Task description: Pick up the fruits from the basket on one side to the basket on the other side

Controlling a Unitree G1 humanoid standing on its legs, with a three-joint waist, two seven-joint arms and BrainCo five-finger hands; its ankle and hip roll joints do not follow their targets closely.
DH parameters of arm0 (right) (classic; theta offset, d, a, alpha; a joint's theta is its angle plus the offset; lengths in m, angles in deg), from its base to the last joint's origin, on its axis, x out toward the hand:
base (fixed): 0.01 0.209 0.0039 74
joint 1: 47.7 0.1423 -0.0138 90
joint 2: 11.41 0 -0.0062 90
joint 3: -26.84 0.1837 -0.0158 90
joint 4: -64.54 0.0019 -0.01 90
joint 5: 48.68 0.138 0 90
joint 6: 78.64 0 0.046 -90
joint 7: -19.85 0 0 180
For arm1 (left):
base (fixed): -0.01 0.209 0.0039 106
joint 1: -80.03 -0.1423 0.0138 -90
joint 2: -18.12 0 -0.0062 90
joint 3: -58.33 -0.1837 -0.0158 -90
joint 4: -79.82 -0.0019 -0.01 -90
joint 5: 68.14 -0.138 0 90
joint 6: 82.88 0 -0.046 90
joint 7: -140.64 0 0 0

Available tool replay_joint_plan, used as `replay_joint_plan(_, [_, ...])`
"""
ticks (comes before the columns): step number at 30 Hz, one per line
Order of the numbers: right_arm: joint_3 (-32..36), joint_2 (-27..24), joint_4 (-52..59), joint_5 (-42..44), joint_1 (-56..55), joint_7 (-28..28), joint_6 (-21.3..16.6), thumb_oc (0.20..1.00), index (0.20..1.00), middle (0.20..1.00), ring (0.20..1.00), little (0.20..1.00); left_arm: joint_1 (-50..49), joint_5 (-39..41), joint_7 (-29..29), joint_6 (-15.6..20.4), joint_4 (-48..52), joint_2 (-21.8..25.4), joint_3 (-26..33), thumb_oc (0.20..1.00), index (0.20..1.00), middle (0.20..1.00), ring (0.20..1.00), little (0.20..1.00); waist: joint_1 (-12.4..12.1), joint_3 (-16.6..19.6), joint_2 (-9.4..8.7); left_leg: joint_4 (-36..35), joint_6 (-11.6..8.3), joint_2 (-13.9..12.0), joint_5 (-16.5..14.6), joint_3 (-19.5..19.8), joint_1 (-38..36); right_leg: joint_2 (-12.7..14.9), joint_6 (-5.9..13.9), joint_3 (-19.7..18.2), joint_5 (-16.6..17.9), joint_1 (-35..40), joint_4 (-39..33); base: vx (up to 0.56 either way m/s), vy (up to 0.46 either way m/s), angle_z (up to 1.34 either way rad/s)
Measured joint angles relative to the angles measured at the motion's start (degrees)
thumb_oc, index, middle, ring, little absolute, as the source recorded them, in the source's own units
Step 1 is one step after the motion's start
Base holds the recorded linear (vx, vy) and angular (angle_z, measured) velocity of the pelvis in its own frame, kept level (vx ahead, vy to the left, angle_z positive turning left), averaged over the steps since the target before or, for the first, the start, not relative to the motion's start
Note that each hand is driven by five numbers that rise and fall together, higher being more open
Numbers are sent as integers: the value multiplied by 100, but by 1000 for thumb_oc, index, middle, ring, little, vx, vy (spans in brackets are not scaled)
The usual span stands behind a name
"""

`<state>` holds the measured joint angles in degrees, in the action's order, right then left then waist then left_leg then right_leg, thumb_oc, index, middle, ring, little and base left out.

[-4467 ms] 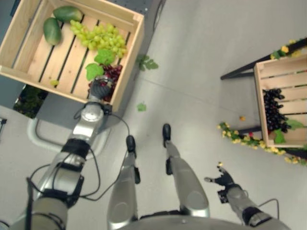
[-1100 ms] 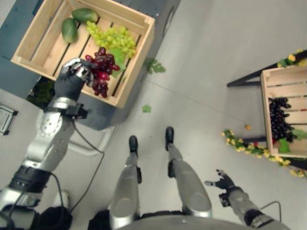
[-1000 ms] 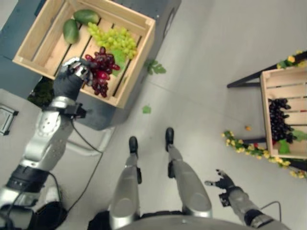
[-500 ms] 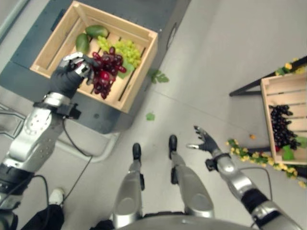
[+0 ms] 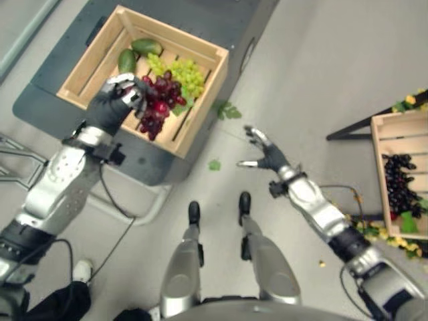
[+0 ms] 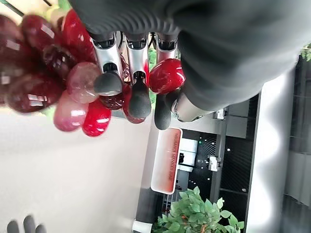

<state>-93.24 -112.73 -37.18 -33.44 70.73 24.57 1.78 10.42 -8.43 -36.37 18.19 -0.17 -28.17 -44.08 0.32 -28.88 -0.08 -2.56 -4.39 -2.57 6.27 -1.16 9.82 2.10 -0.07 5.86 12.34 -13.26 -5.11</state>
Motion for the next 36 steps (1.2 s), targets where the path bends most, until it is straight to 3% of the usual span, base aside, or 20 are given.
replay_joint_plan(13, [-927, 359, -170, 23, 1615, 282, 167, 1000, 1000, 1000, 1000, 1000, 689, -18, 162, 55, -50, -4, -473, 200, 200, 200, 200, 200, -122, 43, 78, 101, -3, 8, 1, 51, 76, 2, -32, 9, 11, -7, 6, 0, -2, 2])
replay_joint_plan(36, [-1659, 1319, -1568, 249, 2916, 340, 380, 1000, 1000, 1000, 1000, 1000, 1218, -14, 164, 134, -213, -6, -971, 200, 200, 200, 200, 200, -310, 56, 98, 163, -37, -10, 21, 136, 97, -11, -104, 17, 29, -3, 79, -3, -1, 1])
